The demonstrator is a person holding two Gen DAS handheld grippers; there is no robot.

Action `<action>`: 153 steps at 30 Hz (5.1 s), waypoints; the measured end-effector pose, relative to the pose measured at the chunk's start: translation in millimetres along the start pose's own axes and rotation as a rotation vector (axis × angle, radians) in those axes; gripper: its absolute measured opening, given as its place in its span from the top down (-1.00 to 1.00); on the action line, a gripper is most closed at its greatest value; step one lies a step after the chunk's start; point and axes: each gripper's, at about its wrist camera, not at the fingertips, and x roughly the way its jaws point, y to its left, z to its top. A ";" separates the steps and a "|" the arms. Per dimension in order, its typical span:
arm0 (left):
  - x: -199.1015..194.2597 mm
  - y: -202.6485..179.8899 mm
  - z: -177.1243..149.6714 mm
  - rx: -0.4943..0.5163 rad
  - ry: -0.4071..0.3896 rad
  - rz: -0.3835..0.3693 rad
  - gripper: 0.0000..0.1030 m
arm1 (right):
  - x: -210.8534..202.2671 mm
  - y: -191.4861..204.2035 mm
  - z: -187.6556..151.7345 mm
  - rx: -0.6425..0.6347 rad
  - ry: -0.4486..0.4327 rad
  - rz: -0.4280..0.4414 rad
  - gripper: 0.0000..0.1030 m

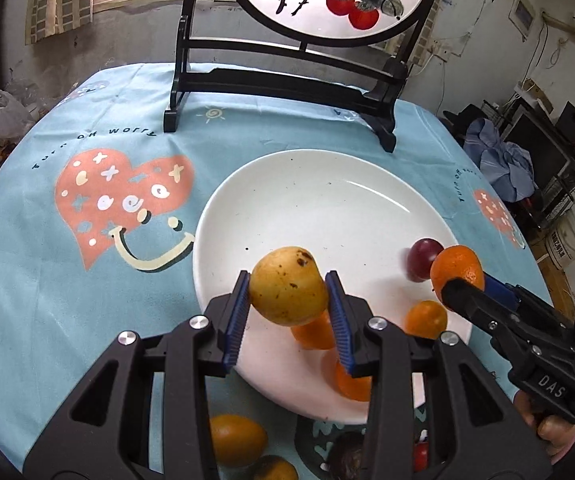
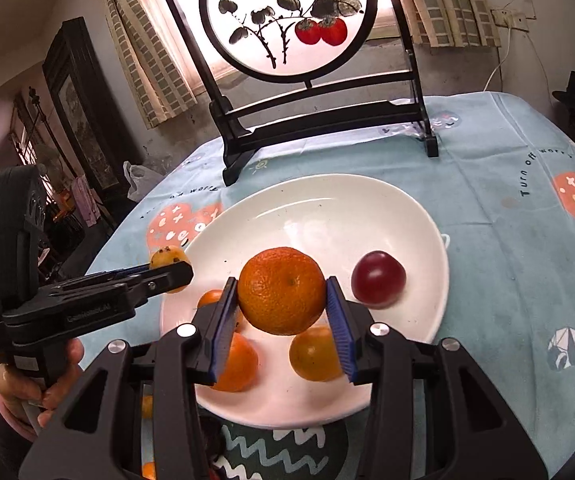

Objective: Organize fruits
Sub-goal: 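Carry both fruits onto the white plate and open both tools, then grasp the dark brown round fruit with the right tool while the left tool grasps an orange, then lower both held fruits onto the white plate and open both tools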

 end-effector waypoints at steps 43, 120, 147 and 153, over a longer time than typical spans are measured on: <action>-87.6 1.2 -139.4 0.051 -0.083 0.076 -0.96 | -70.0 -3.5 -103.8 0.023 0.184 0.011 -0.10; -83.3 -41.8 -112.6 0.247 -0.102 -0.009 0.24 | -82.8 7.1 -60.4 -0.017 -0.033 0.029 0.21; -39.8 -28.2 -17.1 0.114 -0.133 0.136 -0.79 | -30.9 1.7 -6.8 -0.015 -0.022 -0.021 -0.27; -73.5 -25.3 -67.1 0.141 -0.193 0.180 -0.94 | -54.4 9.8 -49.8 -0.024 0.041 0.018 -0.27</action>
